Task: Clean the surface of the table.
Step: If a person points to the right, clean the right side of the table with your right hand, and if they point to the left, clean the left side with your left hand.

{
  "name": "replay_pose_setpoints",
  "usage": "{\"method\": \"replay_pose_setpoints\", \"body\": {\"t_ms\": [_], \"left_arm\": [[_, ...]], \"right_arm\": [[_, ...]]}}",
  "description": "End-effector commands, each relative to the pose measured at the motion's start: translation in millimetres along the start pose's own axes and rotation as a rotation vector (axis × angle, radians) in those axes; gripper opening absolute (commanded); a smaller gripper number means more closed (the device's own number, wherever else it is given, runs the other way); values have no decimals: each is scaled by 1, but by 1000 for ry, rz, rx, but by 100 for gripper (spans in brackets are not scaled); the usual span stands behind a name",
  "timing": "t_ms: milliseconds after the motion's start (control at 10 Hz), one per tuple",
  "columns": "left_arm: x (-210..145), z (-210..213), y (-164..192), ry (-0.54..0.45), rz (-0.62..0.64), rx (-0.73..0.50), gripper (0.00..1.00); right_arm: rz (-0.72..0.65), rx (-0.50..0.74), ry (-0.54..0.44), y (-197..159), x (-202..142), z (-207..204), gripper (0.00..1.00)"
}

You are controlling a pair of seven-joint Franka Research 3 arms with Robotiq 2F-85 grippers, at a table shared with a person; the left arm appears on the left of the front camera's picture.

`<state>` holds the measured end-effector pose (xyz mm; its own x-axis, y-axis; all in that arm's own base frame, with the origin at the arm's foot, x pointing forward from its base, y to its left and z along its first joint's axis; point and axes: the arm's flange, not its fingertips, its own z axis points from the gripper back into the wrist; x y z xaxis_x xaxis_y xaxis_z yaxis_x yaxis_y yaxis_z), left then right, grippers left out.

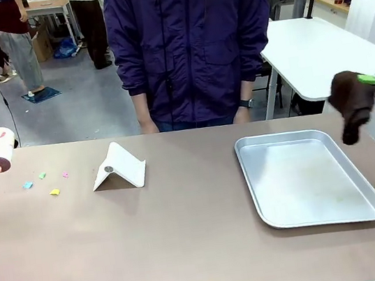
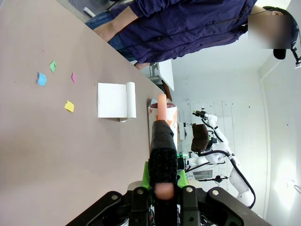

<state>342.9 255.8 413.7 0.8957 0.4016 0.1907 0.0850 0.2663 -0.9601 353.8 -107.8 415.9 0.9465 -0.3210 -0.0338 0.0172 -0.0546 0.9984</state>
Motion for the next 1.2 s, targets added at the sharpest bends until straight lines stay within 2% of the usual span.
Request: {"method": "replay_pose_setpoints", "body": {"t_ms": [0,300,400,500,1100], "left_arm": [[-1,2,-3,8,-5,-11,0],[-1,2,-3,8,-5,-11,0],[-1,2,-3,8,-5,-11,0],[-1,2,-3,8,-5,-11,0],[-1,2,-3,8,-5,-11,0]], "right_arm": [[-37,39,60,-18,31,31,9],[-34,82,58,-37,41,58,9],[-75,53,15,-41,44,55,9],[-77,57,39,-39,36,50,9],[-77,57,39,-39,36,50,9]]}}
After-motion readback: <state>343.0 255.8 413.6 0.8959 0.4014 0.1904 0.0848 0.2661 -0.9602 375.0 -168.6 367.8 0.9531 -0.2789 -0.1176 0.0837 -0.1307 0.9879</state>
